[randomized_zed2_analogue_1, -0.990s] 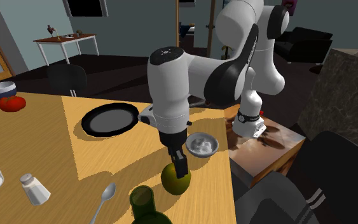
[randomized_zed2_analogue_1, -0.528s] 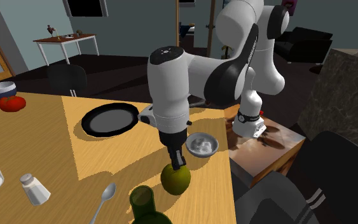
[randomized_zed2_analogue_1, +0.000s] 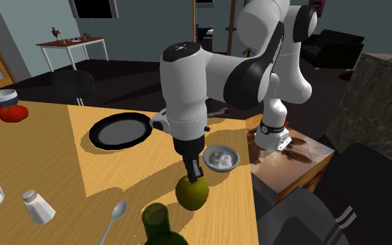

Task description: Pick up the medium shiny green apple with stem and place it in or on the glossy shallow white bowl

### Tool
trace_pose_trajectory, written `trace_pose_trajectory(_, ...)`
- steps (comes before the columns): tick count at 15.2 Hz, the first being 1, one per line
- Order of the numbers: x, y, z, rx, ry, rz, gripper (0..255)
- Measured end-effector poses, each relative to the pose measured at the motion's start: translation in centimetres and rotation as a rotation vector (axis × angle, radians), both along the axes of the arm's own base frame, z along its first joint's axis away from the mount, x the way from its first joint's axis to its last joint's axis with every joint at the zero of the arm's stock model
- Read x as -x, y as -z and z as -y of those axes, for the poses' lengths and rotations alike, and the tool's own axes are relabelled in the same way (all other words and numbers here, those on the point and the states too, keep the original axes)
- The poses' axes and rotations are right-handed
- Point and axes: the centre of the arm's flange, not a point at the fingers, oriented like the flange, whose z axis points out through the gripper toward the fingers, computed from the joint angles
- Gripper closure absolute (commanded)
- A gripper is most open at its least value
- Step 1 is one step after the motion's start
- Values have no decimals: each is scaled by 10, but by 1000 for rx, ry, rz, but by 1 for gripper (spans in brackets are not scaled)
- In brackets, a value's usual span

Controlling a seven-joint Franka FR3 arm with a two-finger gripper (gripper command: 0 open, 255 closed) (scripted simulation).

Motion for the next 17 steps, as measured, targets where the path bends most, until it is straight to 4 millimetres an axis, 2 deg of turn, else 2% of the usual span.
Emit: trace_pose_trajectory(17, 0, -89, 1, 0, 0, 0, 255)
